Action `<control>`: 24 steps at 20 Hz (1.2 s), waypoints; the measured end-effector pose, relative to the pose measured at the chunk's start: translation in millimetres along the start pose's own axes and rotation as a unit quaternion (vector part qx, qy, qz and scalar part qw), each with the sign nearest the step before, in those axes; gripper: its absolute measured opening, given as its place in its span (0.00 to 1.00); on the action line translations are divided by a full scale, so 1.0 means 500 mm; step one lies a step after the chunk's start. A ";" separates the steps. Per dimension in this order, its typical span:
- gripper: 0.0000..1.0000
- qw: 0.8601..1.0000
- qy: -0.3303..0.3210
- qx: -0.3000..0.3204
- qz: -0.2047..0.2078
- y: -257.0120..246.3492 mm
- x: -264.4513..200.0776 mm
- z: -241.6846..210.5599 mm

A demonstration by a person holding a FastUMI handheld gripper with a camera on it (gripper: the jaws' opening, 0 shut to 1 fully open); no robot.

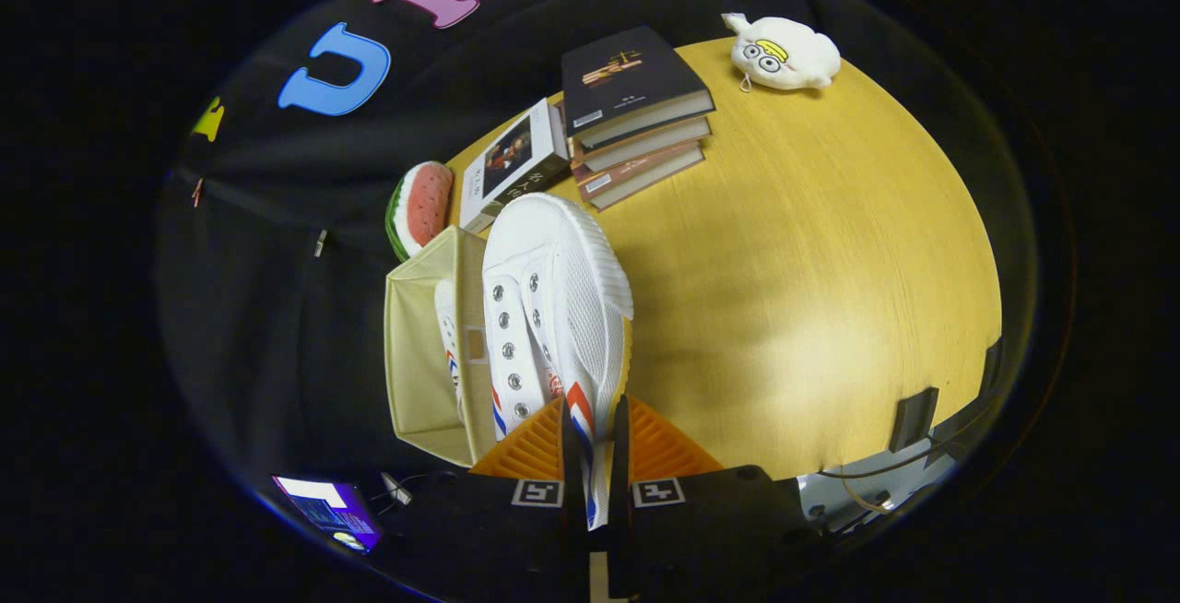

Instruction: Open the storage box then place both shoes into the box .Put the left shoe in first, then the right shoe, with the right side of both shoes facing outward in a uniform manner.

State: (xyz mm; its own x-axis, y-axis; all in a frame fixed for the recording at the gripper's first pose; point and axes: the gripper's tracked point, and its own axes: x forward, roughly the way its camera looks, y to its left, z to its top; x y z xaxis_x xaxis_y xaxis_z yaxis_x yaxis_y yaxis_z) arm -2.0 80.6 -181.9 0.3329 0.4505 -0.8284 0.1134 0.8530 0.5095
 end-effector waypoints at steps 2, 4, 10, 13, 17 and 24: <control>0.13 1.000 -0.010 -0.016 0.008 0.064 -0.006 0.005; 0.13 0.999 -0.019 -0.029 0.015 0.124 -0.002 0.008; 0.13 0.999 -0.015 -0.039 0.024 0.251 0.074 -0.004; 0.13 0.999 -0.005 -0.038 0.015 0.283 0.115 -0.019; 0.15 1.000 -0.002 -0.020 0.014 0.300 0.150 -0.028; 0.99 0.994 -0.092 -0.014 0.056 0.348 0.088 0.053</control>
State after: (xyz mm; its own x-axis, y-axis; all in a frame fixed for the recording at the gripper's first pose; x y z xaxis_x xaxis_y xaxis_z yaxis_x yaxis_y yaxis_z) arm 57.1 241.7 -123.6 0.5071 0.4895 -0.7095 0.0402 0.8088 0.5867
